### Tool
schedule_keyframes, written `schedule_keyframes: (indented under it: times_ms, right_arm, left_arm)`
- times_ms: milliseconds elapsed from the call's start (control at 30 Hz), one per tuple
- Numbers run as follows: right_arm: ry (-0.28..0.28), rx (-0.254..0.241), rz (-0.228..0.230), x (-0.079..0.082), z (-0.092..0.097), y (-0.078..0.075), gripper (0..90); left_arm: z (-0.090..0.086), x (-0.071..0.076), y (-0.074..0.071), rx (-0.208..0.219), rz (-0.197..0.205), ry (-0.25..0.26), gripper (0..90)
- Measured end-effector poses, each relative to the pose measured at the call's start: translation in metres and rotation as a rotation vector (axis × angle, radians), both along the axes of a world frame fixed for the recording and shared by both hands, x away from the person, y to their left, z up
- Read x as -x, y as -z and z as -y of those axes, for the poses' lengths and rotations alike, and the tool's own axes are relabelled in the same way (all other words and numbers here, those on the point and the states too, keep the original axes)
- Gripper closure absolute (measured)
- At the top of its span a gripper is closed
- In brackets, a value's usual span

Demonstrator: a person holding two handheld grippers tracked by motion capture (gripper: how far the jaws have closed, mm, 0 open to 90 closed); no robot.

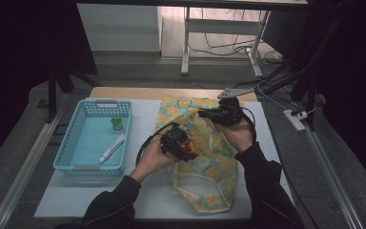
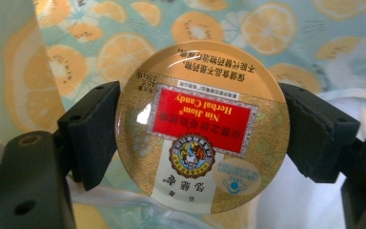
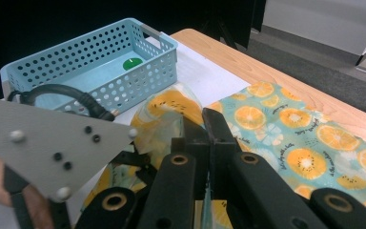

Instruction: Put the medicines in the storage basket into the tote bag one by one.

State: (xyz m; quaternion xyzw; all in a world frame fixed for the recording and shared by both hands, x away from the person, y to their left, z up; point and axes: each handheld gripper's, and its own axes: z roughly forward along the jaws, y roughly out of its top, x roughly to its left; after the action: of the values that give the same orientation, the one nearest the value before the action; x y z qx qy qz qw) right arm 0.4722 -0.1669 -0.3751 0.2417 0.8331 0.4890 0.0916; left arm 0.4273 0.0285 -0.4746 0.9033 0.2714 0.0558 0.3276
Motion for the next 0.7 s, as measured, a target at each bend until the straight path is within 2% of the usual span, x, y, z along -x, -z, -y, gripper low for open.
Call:
schedule_keyframes:
  times_ms: [133,400,700]
  right_arm:
    - [0.002,0.005,-0.005,-0.001,-0.001,0.003,89.8]
    - [0.012,0.015,-0.024,-0.006,-0.001,0.011,89.8]
    - [0.024,0.026,-0.04,-0.011,-0.001,0.021,89.8]
  left_arm:
    - [-0.003,-0.009,0.006,-0.009,0.008,-0.036,20.2]
    - [-0.006,-0.022,0.016,-0.034,0.039,-0.075,20.3]
    - [-0.001,-0.036,0.028,-0.046,0.016,-0.099,20.2]
